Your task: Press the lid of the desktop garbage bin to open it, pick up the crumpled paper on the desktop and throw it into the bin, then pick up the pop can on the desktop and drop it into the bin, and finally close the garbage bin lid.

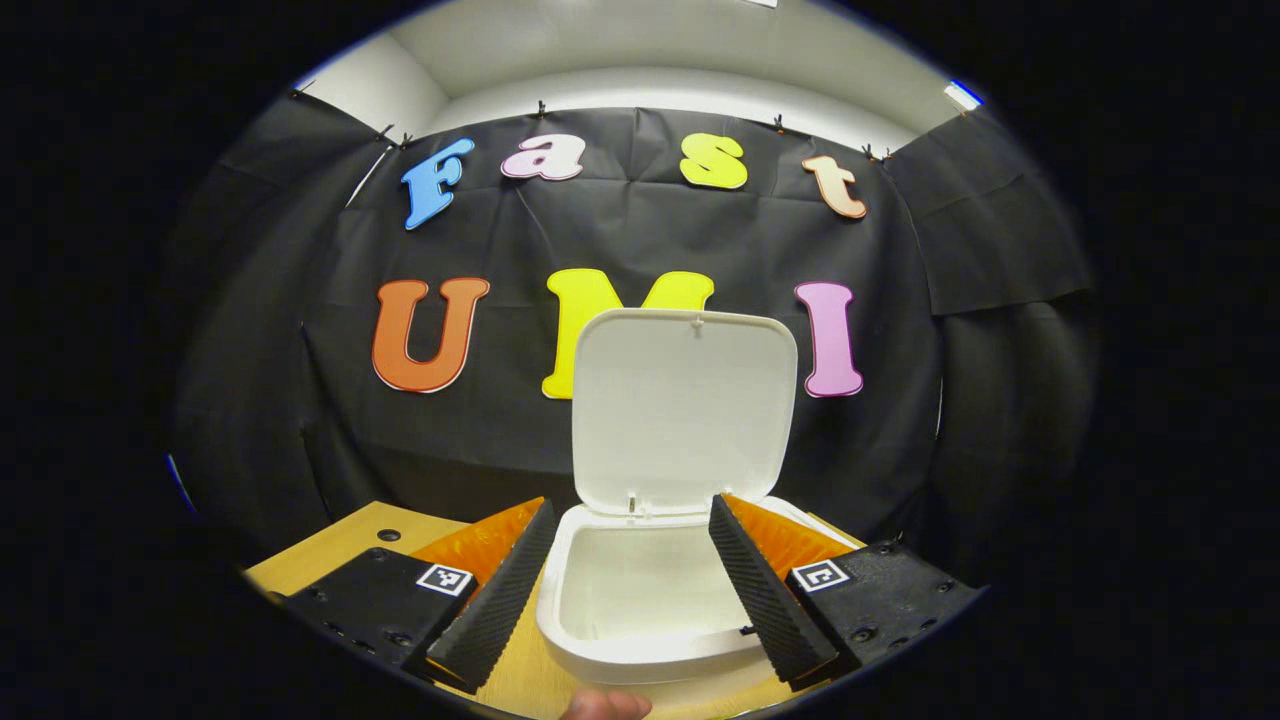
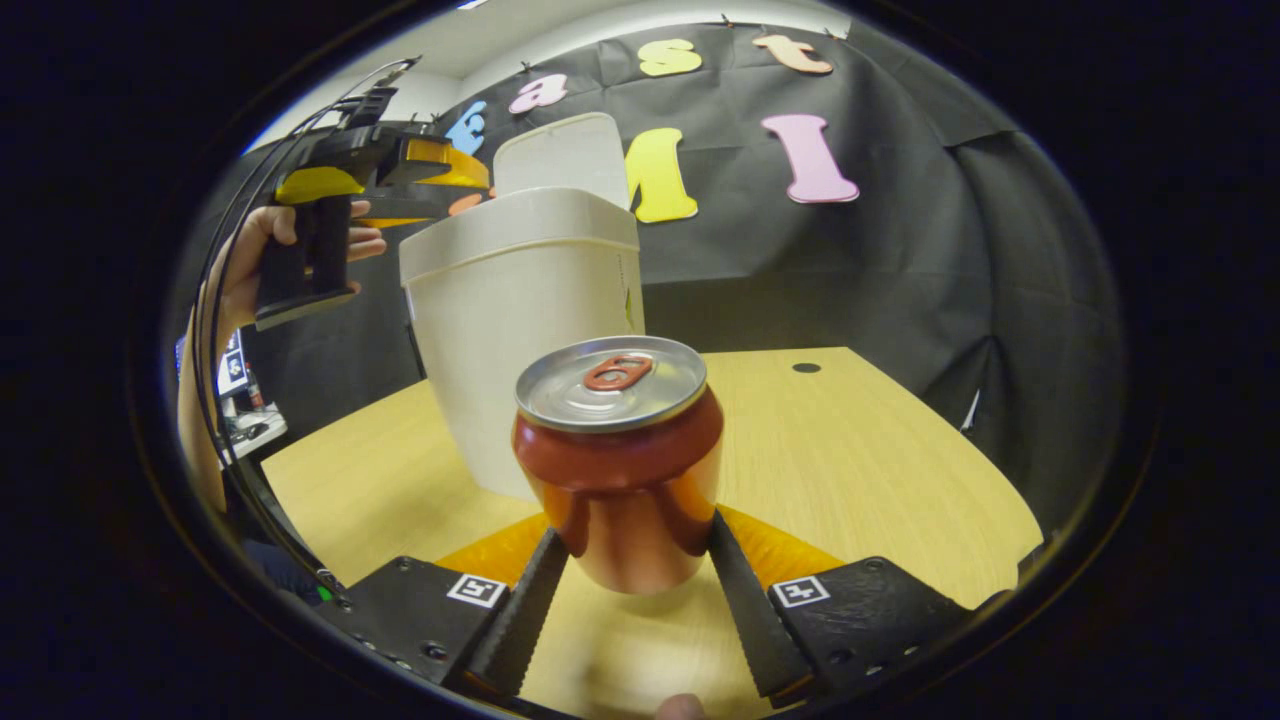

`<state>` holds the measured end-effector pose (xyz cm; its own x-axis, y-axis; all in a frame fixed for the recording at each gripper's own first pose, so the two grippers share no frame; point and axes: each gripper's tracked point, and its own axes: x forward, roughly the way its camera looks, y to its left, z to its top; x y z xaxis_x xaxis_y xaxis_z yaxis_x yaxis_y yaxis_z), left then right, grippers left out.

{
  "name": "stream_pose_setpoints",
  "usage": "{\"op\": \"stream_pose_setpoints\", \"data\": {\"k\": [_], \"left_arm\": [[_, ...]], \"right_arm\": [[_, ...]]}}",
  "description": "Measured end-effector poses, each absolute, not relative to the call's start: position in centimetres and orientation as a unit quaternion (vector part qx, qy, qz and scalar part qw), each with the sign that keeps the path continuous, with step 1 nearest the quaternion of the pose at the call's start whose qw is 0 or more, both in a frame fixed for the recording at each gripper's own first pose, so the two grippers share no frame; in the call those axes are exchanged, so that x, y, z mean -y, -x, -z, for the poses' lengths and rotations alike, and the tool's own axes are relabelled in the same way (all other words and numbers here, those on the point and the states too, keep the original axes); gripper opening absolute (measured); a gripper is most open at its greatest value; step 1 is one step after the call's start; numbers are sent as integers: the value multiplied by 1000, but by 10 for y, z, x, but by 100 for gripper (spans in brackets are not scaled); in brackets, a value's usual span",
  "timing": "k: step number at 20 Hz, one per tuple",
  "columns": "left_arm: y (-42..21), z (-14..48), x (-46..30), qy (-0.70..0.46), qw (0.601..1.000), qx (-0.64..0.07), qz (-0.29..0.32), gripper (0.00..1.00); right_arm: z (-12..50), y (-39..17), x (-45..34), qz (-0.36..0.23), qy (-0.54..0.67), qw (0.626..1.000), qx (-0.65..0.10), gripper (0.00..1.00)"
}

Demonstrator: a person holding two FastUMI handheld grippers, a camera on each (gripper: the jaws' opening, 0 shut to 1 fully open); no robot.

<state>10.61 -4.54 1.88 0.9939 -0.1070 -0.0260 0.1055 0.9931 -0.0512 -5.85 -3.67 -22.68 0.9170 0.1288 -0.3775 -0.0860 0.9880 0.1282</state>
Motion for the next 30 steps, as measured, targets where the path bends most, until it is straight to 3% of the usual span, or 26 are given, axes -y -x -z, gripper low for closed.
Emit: {"op": "stream_pose_setpoints", "data": {"k": [12,30], "left_arm": [[-86,-9,19,36,999,-12,35,100],[15,22,-82,-14,999,-4,-51,100]], "right_arm": [[183,64,41,-52,-42,984,-162,81],[-3,-1,-34,-174,-6,981,-84,82]]}}
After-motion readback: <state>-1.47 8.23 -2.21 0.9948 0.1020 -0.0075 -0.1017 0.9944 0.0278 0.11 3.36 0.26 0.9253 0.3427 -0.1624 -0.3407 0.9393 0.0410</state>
